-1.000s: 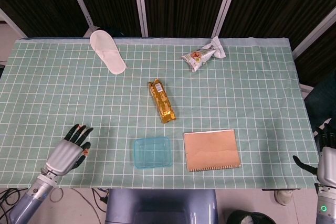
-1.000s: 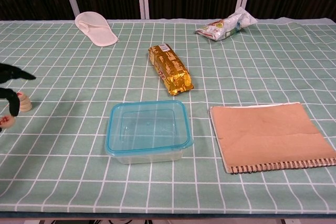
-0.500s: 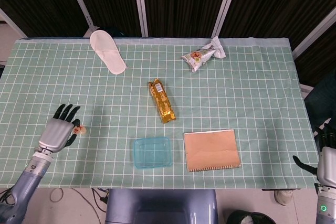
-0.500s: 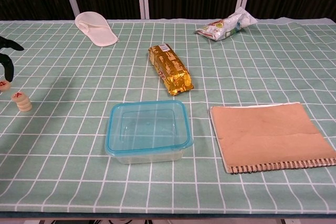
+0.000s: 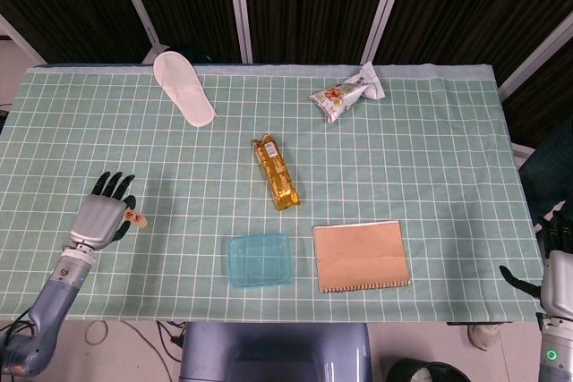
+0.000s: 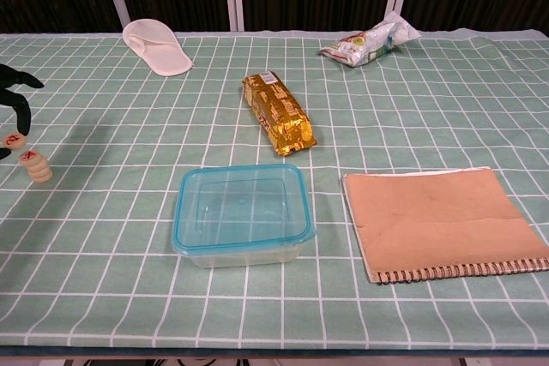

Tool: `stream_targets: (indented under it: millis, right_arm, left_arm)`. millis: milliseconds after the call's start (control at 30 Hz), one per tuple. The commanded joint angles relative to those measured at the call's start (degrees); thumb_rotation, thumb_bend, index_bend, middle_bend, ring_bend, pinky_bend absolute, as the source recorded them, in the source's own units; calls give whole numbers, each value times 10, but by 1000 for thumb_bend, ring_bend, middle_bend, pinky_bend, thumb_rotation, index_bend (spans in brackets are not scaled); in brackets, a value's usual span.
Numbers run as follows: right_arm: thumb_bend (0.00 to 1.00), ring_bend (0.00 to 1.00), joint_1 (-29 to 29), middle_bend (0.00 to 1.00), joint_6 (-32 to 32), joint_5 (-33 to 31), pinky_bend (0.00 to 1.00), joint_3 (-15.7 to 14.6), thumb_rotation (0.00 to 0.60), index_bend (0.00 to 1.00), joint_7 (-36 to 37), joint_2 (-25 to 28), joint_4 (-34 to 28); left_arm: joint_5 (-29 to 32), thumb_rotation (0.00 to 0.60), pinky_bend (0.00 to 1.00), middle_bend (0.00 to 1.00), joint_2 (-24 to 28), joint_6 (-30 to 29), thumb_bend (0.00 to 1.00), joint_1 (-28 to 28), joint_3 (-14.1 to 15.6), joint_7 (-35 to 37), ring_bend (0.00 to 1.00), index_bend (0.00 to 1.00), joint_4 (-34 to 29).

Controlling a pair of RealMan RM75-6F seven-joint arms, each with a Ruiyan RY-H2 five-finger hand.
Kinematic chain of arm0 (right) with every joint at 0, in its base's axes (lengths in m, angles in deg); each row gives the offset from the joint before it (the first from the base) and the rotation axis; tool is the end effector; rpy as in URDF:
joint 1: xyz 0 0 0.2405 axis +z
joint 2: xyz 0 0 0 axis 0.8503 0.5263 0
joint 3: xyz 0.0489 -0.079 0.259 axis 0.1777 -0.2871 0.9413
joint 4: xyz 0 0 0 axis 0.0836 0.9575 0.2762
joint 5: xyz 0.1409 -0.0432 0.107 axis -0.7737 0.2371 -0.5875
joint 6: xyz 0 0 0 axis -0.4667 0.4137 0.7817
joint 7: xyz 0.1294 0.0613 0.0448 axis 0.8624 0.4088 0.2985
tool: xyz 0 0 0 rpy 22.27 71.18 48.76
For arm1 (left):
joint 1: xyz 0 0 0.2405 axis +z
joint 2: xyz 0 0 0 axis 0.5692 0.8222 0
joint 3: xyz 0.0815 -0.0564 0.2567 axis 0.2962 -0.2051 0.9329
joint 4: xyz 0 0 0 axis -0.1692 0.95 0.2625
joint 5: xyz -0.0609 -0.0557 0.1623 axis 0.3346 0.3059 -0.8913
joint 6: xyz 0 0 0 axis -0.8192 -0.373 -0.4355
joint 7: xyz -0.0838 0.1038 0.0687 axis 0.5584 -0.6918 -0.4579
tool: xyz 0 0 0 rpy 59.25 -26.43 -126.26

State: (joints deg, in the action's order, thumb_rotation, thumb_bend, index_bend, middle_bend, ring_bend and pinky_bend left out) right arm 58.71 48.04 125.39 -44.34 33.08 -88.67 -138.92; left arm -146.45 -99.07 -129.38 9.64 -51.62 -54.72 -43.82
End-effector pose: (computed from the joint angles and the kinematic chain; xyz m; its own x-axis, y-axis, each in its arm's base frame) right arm -0.3346 -0.1761 0.1996 0.4431 0.0996 0.8909 -0.8583 0.3339 0.3895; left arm -0.2880 0.2985 0.0849 0.7045 0.1695 0.6892 0.7077 -0.2416 -0.6639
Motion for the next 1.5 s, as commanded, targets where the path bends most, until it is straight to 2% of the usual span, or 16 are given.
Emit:
stream_targets:
  millis: [33,1500]
  right_arm:
    - [204,68,0,69,0,-1,0,0,600,150,0,0,-1]
    - [205,67,0,70,2,0,0,0,600,150,-3,-1,1]
  left_arm:
    - [1,600,69,82,-4,1,337,-2,3,-3,0,478,4]
    - [15,600,69,82,-25,-10,337,-12,16,-28,0,423,13]
